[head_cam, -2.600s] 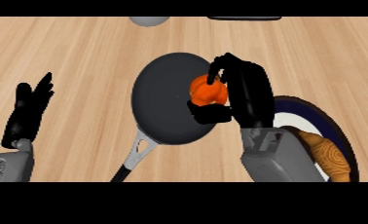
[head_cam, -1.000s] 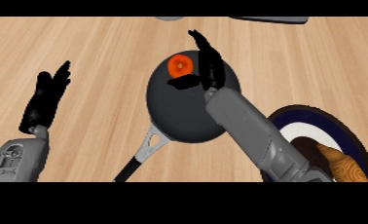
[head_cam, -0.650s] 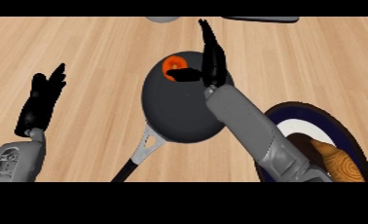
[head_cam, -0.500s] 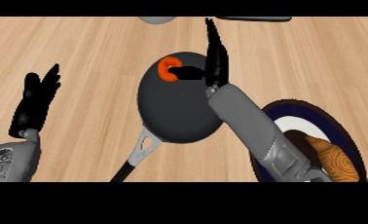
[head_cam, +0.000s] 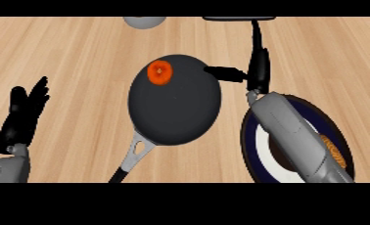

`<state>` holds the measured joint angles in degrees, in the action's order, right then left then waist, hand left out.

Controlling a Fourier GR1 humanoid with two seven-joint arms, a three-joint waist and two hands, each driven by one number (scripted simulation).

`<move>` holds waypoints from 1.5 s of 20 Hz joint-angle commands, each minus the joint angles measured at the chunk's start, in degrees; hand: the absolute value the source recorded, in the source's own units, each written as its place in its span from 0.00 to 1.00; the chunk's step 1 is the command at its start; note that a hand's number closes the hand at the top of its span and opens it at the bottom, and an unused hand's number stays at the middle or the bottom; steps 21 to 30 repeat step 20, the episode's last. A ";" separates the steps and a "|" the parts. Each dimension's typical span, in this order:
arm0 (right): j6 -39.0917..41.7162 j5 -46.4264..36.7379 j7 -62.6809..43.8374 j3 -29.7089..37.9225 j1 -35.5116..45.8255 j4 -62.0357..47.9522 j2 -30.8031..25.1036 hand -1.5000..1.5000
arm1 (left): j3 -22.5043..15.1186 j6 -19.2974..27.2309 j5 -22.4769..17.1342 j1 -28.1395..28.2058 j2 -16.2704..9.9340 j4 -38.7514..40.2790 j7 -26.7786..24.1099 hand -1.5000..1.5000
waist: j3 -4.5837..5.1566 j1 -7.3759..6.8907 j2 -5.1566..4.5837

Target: Pick the squash from the plate and place it in the pan

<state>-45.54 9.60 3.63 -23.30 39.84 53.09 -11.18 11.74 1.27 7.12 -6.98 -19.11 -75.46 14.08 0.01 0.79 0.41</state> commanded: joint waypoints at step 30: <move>33.97 12.52 2.80 25.52 -39.35 35.44 -31.47 0.00 | -0.15 0.31 1.73 0.56 1.89 -2.43 0.76 0.50 | -0.01 -0.60 -0.36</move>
